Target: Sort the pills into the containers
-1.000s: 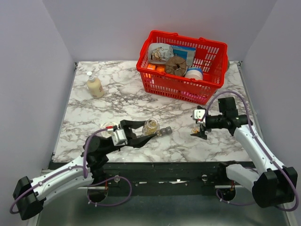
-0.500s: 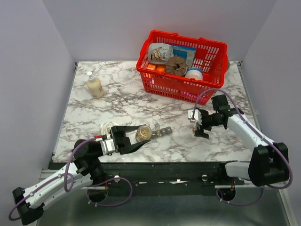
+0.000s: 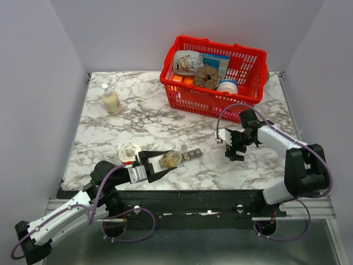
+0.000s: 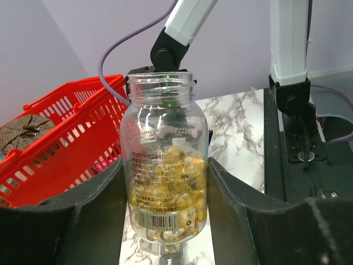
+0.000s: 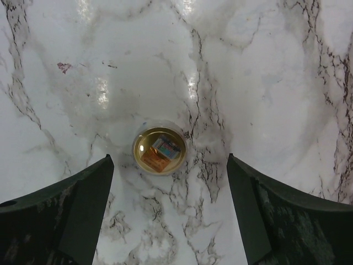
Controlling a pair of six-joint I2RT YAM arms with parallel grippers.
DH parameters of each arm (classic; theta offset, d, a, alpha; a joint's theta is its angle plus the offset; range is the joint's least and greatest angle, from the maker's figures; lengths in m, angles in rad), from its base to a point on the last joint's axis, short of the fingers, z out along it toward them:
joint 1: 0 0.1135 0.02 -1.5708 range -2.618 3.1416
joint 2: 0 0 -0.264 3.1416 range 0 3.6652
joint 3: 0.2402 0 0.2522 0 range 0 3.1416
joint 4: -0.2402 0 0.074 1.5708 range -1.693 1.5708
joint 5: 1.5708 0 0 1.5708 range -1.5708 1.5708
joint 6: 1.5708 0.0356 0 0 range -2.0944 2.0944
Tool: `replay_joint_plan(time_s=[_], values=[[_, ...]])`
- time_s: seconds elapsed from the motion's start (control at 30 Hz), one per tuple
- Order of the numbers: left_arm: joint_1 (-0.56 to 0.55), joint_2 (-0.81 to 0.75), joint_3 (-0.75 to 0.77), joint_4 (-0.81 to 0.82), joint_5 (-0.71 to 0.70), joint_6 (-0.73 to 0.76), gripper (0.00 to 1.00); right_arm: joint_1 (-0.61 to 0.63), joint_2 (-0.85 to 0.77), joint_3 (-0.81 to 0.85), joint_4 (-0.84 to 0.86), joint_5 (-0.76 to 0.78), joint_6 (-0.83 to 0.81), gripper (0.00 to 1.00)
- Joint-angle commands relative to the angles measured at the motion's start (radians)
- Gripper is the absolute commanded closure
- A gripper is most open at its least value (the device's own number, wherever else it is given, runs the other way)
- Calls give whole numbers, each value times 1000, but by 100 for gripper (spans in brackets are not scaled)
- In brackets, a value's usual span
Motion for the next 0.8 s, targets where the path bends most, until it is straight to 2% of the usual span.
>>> replay_joint_plan(time_s=[0.0, 0.17, 0.3, 0.33, 0.4, 0.5, 0.53, 0.57, 0.7, 0.77], values=[[3, -16, -4, -13, 7, 30, 100, 41, 37, -13, 33, 45, 31, 10], [3, -19, -1, -27, 3, 28, 100, 65, 63, -10, 44, 51, 59, 19], [3, -20, -1, -33, 3, 23, 100, 74, 74, -16, 38, 60, 67, 32], [3, -19, 1, -35, 3, 23, 100, 77, 75, -22, 39, 63, 68, 39], [3, -16, 1, -33, 3, 23, 100, 78, 75, -27, 39, 65, 73, 45], [3, -12, 1, -33, 3, 17, 100, 80, 64, -36, 39, 77, 80, 62], [3, -9, 1, -33, 4, 13, 100, 80, 61, -33, 33, 77, 85, 72], [3, -11, 1, -32, 3, 4, 100, 80, 55, -29, 22, 76, 93, 75], [3, 33, 2, -9, 30, -53, 100, 80, -56, 36, -111, -31, 131, 82], [3, 72, 11, 2, 85, -73, 100, 80, -109, 112, -165, -159, 152, 82]])
